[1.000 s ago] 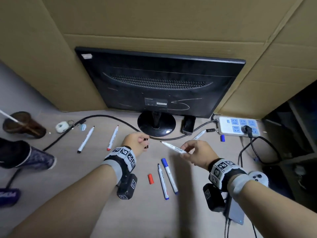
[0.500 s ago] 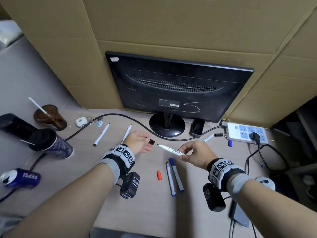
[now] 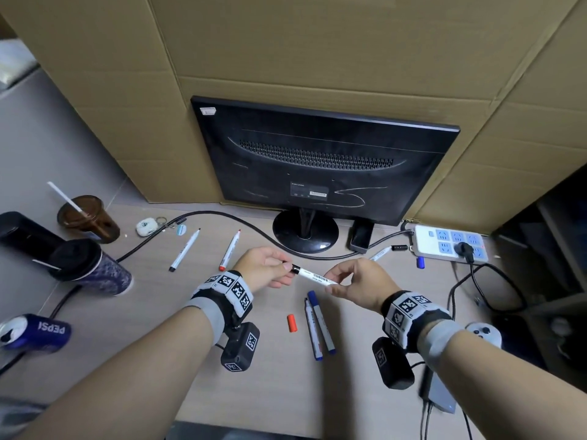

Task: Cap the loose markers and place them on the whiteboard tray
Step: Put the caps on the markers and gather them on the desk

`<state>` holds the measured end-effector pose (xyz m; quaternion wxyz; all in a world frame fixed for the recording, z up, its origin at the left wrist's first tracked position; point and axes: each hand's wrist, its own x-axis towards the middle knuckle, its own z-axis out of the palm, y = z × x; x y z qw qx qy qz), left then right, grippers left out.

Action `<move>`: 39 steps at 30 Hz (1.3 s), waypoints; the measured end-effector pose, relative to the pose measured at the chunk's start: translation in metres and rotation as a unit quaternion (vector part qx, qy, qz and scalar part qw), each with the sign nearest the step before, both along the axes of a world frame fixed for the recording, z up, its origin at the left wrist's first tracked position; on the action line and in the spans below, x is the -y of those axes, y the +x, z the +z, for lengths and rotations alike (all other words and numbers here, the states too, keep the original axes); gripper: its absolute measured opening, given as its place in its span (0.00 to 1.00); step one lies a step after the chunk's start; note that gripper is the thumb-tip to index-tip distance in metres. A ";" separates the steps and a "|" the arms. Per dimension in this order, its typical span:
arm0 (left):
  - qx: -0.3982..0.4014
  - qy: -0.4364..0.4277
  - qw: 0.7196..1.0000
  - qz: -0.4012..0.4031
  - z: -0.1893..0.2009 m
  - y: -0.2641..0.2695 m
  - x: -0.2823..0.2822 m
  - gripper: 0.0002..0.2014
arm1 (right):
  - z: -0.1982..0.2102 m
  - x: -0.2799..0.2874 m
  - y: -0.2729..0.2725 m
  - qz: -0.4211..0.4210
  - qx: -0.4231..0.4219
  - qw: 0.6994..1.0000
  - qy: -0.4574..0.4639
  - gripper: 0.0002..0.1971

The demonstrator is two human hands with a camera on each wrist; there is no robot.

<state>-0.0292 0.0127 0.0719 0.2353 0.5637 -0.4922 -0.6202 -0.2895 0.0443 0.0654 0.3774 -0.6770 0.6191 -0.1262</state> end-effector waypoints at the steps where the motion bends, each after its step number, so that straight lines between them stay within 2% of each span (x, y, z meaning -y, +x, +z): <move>1: 0.005 -0.008 1.000 -0.005 -0.001 0.001 0.000 0.07 | 0.000 0.001 0.000 -0.001 0.002 1.000 0.001 0.05; 4: 0.025 -0.033 0.999 -0.010 -0.003 0.007 0.000 0.07 | 0.001 0.002 0.000 -0.018 0.042 0.999 0.019 0.02; 7: 0.021 -0.030 0.999 -0.023 -0.002 0.009 0.000 0.08 | 0.004 0.002 0.001 -0.039 0.083 0.994 0.053 0.05; 15: 0.052 -0.049 0.997 -0.041 0.002 0.001 0.006 0.05 | 0.005 0.005 0.000 -0.036 0.087 0.994 0.057 0.09; 20: 0.050 -0.053 0.996 -0.054 0.004 0.000 0.009 0.05 | 0.002 0.004 -0.001 -0.046 0.090 0.993 0.062 0.07; 27: 0.040 -0.052 0.998 -0.016 -0.006 -0.009 0.011 0.07 | -0.006 0.006 -0.004 -0.029 0.026 0.998 0.041 0.03; 29: 0.069 -0.051 0.996 -0.020 -0.011 -0.012 0.011 0.12 | -0.012 0.004 -0.006 -0.036 0.010 0.998 0.054 0.03; 32: 0.123 -0.032 0.992 0.013 -0.023 -0.012 0.007 0.09 | -0.025 -0.004 -0.011 -0.056 -0.050 0.995 0.071 0.05; 36: 0.169 -0.004 0.985 0.028 -0.046 -0.005 0.001 0.07 | -0.046 -0.019 -0.020 -0.125 -0.079 0.974 0.169 0.10; 39: 0.187 0.015 0.982 0.014 -0.059 -0.001 -0.005 0.09 | -0.063 -0.028 -0.021 -0.117 -0.100 0.961 0.229 0.14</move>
